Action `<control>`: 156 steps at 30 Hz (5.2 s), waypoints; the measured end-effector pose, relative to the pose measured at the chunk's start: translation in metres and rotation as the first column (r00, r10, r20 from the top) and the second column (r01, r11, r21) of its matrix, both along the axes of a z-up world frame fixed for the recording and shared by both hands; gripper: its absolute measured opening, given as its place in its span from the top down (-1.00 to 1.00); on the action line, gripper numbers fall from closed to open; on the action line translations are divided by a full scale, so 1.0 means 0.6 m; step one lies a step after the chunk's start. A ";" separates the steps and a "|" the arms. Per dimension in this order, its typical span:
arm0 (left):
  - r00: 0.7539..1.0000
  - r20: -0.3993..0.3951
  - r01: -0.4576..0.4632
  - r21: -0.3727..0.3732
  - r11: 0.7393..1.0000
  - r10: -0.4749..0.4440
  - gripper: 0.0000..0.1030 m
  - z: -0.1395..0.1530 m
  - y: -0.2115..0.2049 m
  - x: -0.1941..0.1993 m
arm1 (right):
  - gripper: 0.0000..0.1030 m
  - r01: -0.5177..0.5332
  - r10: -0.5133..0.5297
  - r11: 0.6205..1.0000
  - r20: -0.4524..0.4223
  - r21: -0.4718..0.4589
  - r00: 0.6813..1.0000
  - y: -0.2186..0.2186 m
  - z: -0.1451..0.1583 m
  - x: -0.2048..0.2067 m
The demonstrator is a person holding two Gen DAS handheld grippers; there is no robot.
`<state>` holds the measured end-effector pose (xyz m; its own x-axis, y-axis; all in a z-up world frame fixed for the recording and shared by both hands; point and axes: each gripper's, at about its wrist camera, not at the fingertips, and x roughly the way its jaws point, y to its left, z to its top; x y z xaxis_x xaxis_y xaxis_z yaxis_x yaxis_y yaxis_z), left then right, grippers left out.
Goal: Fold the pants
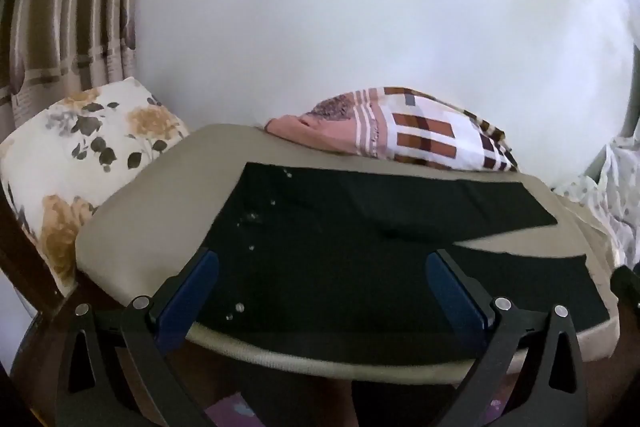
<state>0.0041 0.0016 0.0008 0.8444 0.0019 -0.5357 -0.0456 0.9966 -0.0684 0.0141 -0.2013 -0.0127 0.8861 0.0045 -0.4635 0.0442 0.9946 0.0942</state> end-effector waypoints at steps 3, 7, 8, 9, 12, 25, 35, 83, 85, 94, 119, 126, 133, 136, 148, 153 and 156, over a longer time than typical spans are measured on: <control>1.000 0.006 -0.007 0.013 1.000 0.007 -1.00 0.003 0.004 0.024 | -1.00 0.005 -0.005 1.000 0.011 -0.016 1.000 -0.001 0.006 0.008; 1.000 -0.027 0.003 0.014 1.000 -0.003 -1.00 -0.003 0.019 0.058 | -1.00 0.004 -0.004 1.000 0.001 -0.007 1.000 -0.005 0.008 0.027; 1.000 -0.017 0.004 0.031 1.000 -0.003 -1.00 -0.004 0.007 0.061 | -1.00 0.004 -0.004 1.000 -0.005 -0.005 1.000 -0.007 0.007 0.033; 1.000 -0.021 0.004 0.033 0.999 -0.004 -1.00 -0.006 0.009 0.073 | -1.00 0.002 -0.003 1.000 -0.011 -0.004 1.000 -0.001 0.005 0.035; 1.000 -0.003 0.018 0.041 0.999 -0.018 -1.00 -0.014 0.014 0.088 | -1.00 -0.001 0.000 1.000 -0.022 -0.007 1.000 0.002 0.002 0.047; 0.991 -0.018 0.135 0.074 0.988 -0.134 -1.00 -0.073 0.042 0.185 | -1.00 -0.051 0.051 0.999 -0.106 -0.001 0.993 0.033 -0.021 0.130; 0.970 -0.200 0.154 0.072 0.985 -0.137 -1.00 -0.122 0.173 0.348 | -1.00 -0.068 0.070 0.998 -0.201 0.018 0.977 0.041 -0.066 0.189; 0.914 -0.091 0.368 -0.232 0.901 -0.396 0.68 -0.106 0.246 0.428 | -1.00 -0.052 0.375 0.739 -0.345 0.672 0.861 -0.004 -0.163 0.581; 0.918 -0.080 0.364 -0.225 0.904 -0.390 0.68 -0.104 0.241 0.393 | -1.00 -0.043 0.411 0.692 -0.345 0.720 0.844 0.000 -0.180 0.621; 0.918 -0.125 0.335 -0.268 0.903 -0.377 0.68 -0.122 0.224 0.321 | 0.63 0.106 0.428 0.596 -0.426 0.796 0.797 0.014 -0.248 0.703; 0.863 -0.448 0.161 -0.192 0.968 -0.233 0.64 -0.234 0.332 0.155 | 0.81 0.029 0.524 0.691 -0.529 0.722 0.668 0.123 -0.340 0.306; 0.892 -0.449 0.068 0.032 0.997 -0.047 0.29 -0.200 0.324 0.137 | 0.82 0.016 0.551 0.660 -0.499 0.751 0.669 0.135 -0.348 0.307; 0.968 -0.239 0.078 -0.019 0.997 -0.081 -0.37 -0.104 0.279 0.124 | 0.72 0.044 0.570 0.544 -0.408 0.838 0.713 0.115 -0.355 0.308; 0.922 -0.349 0.156 -0.061 0.986 -0.168 -0.37 -0.156 0.237 0.167 | 0.65 0.053 0.535 0.523 -0.376 0.850 0.757 0.089 -0.345 0.308; 0.863 -0.492 0.085 -0.090 0.992 -0.119 -0.13 -0.234 0.227 0.186 | 0.28 0.132 0.095 0.403 -0.184 0.906 0.978 -0.260 -0.334 0.297; 0.859 -0.500 0.085 -0.068 0.994 -0.107 -0.13 -0.239 0.220 0.196 | 0.27 0.171 -0.064 0.433 -0.159 0.885 0.985 -0.378 -0.316 0.288; 0.858 -0.503 0.086 -0.061 0.994 -0.105 -0.13 -0.240 0.218 0.200 | 0.55 0.196 -0.097 0.450 -0.171 0.871 0.981 -0.425 -0.311 0.286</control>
<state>0.1240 0.1323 -0.1434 0.4530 -0.0916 -0.8868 0.0121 0.9953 -0.0966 0.1857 -0.4562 -0.1994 0.8731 0.3280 -0.3607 0.2379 0.3592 0.9024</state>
